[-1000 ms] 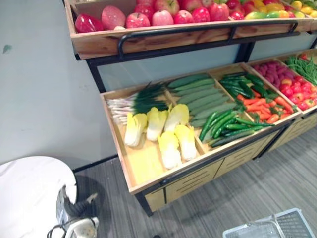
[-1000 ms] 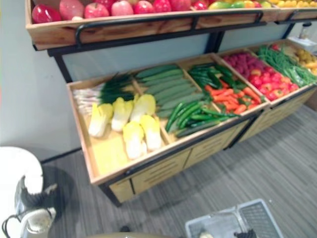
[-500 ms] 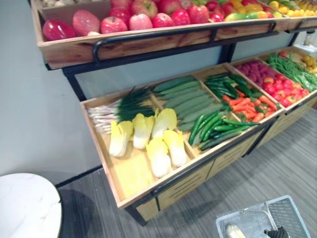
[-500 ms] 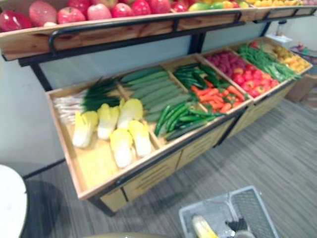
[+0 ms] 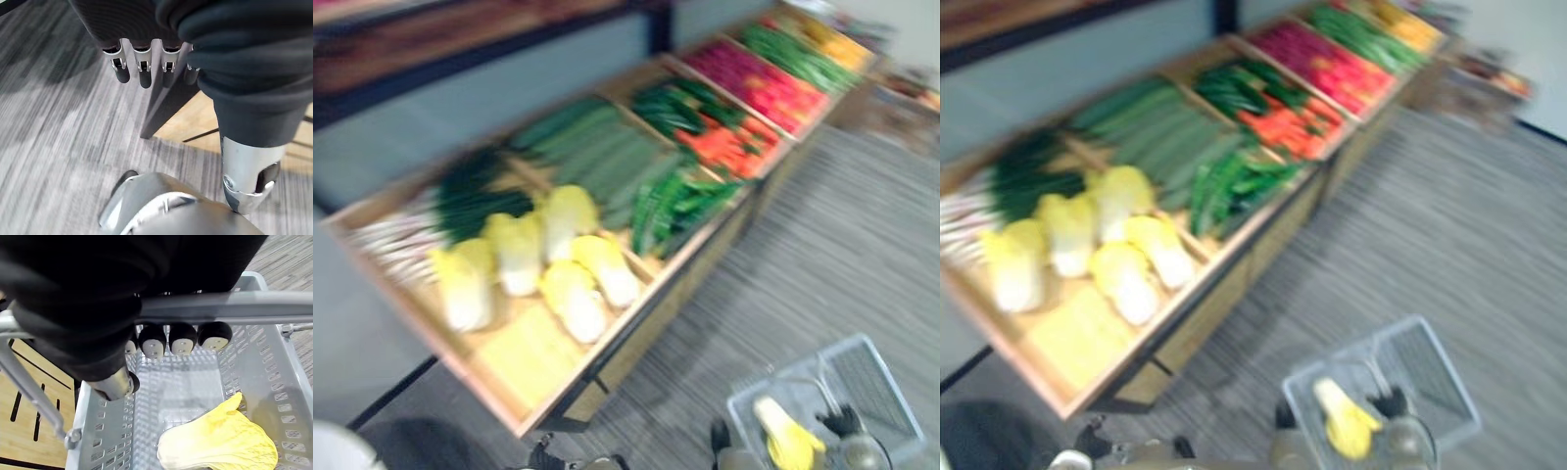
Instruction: Pick vegetable in the basket
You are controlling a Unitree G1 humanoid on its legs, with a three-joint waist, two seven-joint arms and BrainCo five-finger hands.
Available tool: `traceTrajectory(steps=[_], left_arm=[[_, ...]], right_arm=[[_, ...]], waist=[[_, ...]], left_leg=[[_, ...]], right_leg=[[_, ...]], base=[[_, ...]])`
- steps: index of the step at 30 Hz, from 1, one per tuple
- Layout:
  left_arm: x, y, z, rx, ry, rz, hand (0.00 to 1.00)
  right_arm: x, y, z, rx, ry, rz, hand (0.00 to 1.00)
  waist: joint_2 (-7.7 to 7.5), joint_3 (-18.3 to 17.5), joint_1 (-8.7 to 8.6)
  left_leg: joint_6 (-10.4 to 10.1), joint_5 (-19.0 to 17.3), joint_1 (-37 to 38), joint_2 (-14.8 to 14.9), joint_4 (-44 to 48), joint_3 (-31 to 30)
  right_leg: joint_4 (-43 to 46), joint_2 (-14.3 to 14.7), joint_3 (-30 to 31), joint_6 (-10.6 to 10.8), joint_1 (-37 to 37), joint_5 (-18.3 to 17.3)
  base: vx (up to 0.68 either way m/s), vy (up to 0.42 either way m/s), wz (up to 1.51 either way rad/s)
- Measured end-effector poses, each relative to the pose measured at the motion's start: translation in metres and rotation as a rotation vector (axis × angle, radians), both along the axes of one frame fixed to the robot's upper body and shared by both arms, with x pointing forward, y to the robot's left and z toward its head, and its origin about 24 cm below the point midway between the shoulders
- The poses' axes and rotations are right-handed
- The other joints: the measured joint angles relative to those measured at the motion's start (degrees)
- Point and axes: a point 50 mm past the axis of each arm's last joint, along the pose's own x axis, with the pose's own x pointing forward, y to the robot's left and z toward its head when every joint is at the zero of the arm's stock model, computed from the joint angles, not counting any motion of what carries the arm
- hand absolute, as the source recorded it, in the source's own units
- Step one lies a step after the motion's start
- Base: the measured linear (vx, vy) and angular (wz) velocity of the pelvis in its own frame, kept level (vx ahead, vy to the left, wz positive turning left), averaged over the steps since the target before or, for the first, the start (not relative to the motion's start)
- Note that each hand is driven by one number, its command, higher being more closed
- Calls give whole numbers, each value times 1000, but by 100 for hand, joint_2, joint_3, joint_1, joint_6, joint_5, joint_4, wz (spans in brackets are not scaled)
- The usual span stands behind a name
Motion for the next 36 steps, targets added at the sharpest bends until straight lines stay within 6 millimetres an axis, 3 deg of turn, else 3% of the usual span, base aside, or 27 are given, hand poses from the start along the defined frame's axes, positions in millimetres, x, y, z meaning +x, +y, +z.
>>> traceTrajectory(steps=[2, 3, 5, 7, 11, 12, 18, 21, 23, 24, 25, 26, 27, 30, 32, 36], left_arm=[[-9, -2, -3, -4, 25, 18, 0], [-17, -3, -5, -8, 41, 26, 0], [-28, 1, -6, -4, 71, 53, 0], [-36, 5, -7, 2, 88, 74, 0], [-34, -3, -8, -24, 68, 91, 0], [-31, 1, -6, -13, 54, 94, 0], [-12, -12, -6, -43, 13, 58, 0], [-10, -20, -7, -61, 10, 50, 0], [-11, -25, -8, -70, 7, 53, 0], [-12, -26, -9, -71, 7, 53, 0], [-12, -28, -9, -75, 8, 51, 0], [-13, -31, -10, -84, 7, 40, 0], [-15, -36, -11, -98, 8, 34, 0], [-17, -43, -13, -115, 14, 35, 0], [-17, -44, -14, -117, 17, 36, 0], [-16, -39, -13, -101, 14, 42, 0]], right_arm=[[3, -4, 4, -31, 5, 26, 100], [4, -2, 3, -44, 16, 53, 100], [1, 7, -2, -39, 43, 101, 100], [-5, 9, -7, -43, 75, 116, 100], [-11, 7, -11, -47, 121, 130, 100], [-12, 9, -13, -45, 137, 144, 100], [-29, 3, -18, -68, 201, 138, 100], [-29, 3, -18, -69, 191, 144, 100], [-27, 3, -16, -76, 183, 154, 100], [-24, 4, -15, -82, 174, 167, 100], [-21, 3, -13, -89, 160, 169, 100], [-17, 2, -10, -100, 142, 171, 100], [-14, 1, -9, -101, 130, 176, 100], [-17, 1, -10, -93, 129, 173, 100], [-17, 0, -8, -97, 122, 174, 100], [-21, -2, -9, -97, 129, 164, 100]], waist=[[51, 80, -14], [55, 80, 13], [27, 71, 55], [-59, 23, 121], [-25, -77, 136], [-169, -164, 130], [69, -222, 103], [52, -212, 92], [9, -124, 136], [-33, -86, 160], [-81, -57, 172], [-39, -45, 190], [50, -47, 227], [233, -48, 292], [278, -80, 285], [142, -80, 322]], left_leg=[[112, 162, 362, 21, -365, 740], [138, 238, 507, 47, -496, 1074], [108, 358, 767, 63, -695, 1659], [60, 421, 802, 132, -645, 2087], [-92, 823, 731, 146, -863, 2489], [-83, 856, 595, 149, -745, 2688], [-149, 1058, 557, 920, -303, 2680], [-155, 1155, 600, 1209, 23, 2562], [-188, 1436, 565, 1255, 438, 1493], [-295, 1616, 388, 1064, 647, 411], [-444, 1516, 269, 815, 600, -235], [-676, 1339, 204, 236, 405, -1305], [-718, 1245, 193, -167, 169, -1978], [-827, 1018, 484, -570, -655, -2715], [-796, 794, 603, -638, -1133, -2930], [-669, 743, 646, -957, -1514, -2761]], right_leg=[[1443, -269, -1252, -697, -39, -1083], [1899, -377, -1619, -822, 67, -1330], [2584, -639, -1859, -769, 427, -1599], [2604, -866, -1807, -642, 668, -1656], [835, -397, -1703, -332, 992, -1778], [114, -335, -1657, -90, 1088, -1938], [-395, 355, -1479, -408, 1235, -1573], [-383, 493, -1417, -427, 1327, -1581], [-310, 466, -1137, -510, 1488, -1597], [-198, 355, -945, -546, 1519, -1622], [-164, 266, -857, -545, 1509, -1626], [-153, 116, -620, -512, 1433, -1631], [-175, 80, -359, -447, 1334, -1617], [-218, 140, -62, -283, 1142, -1509], [-453, 146, -14, -158, 1058, -1317], [-890, -99, 59, 7, 1085, -909]], base=[[-150, 211, -179], [-148, 179, -184], [-129, 28, -161], [-107, -112, -123], [-149, -247, -91], [-182, -359, -76], [-111, -222, -31], [-44, -124, -18], [-50, -82, -51], [-77, -30, -59], [-78, 60, -74], [-100, 128, -92], [-78, 148, -98], [-37, 167, -65], [2, 178, -20], [19, 172, -12]])
